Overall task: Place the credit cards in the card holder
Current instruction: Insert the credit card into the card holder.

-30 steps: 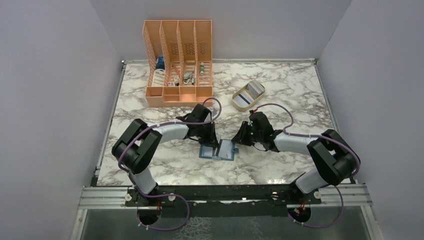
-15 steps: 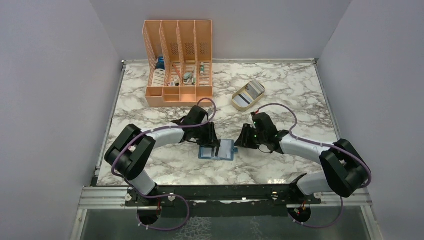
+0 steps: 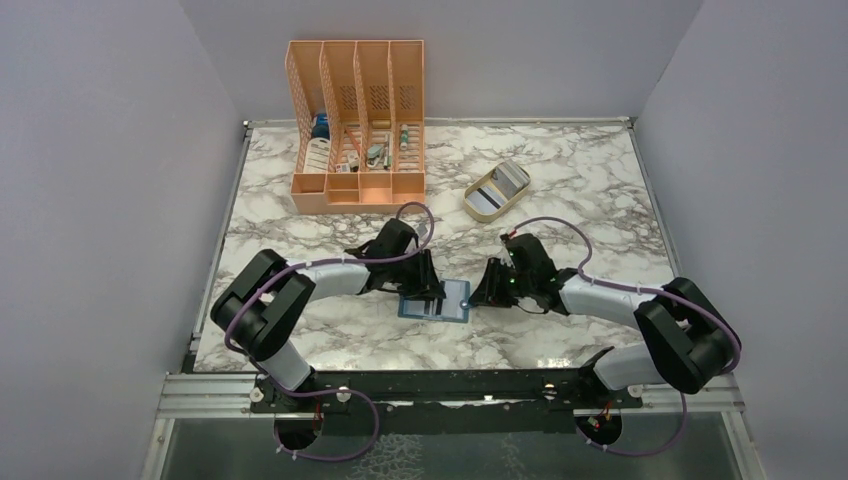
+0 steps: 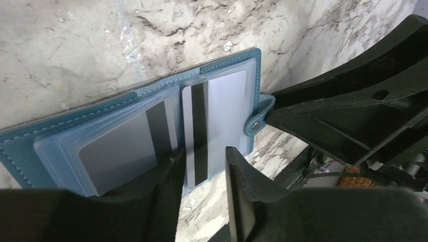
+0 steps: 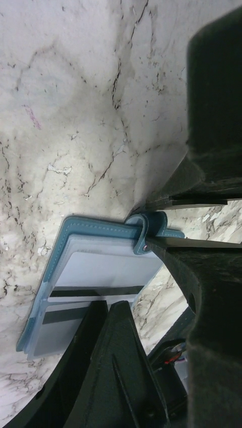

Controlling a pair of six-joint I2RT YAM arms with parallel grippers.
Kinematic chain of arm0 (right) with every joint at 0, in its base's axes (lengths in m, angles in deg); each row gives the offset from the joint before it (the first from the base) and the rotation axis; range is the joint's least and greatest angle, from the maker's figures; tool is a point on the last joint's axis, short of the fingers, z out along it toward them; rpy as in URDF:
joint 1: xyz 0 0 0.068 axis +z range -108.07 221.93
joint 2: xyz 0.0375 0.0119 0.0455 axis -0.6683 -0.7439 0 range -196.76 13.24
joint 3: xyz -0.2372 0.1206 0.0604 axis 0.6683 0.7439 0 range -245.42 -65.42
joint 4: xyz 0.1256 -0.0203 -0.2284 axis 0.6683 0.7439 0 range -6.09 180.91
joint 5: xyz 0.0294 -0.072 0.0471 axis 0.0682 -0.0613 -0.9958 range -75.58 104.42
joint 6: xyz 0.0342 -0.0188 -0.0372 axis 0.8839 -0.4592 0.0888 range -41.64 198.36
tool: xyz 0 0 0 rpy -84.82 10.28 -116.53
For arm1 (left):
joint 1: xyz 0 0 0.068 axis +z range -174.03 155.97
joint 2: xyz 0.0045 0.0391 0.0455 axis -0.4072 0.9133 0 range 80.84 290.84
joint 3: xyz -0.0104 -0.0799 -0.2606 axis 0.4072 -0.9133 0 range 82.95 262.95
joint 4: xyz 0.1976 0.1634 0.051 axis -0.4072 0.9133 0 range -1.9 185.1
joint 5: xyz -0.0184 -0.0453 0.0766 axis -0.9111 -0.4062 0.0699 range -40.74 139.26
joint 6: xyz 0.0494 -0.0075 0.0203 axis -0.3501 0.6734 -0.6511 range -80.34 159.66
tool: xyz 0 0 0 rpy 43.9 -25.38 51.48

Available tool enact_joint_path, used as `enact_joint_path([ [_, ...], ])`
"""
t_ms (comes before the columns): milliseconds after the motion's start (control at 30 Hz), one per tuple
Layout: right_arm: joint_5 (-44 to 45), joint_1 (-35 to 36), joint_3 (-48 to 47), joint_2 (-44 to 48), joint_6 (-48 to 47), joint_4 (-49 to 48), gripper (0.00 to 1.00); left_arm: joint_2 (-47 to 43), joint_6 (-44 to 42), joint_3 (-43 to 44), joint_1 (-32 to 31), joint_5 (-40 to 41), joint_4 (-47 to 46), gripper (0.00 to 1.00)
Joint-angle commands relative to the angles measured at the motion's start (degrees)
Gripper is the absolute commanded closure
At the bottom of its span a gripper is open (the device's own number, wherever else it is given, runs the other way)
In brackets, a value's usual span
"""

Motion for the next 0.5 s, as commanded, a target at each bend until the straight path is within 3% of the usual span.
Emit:
enact_joint_path([
  [0, -1.5, 0.7, 1.8, -0.6, 1.9, -4.0, 0.74, 1.1, 2.0, -1.1, -1.2, -1.8, -3.4, 0.65],
  [267, 0.6, 1.1, 3.3, 1.3, 2.9, -3.9, 0.77, 3.7, 5.6, -0.6, -2.8, -5.4, -11.2, 0.66],
  [467, 4.9, 1.1, 3.2, 3.5, 1.2, -1.6, 0.77, -1.4, 0.1, 3.3, -2.9, 4.6, 1.1, 0.48],
])
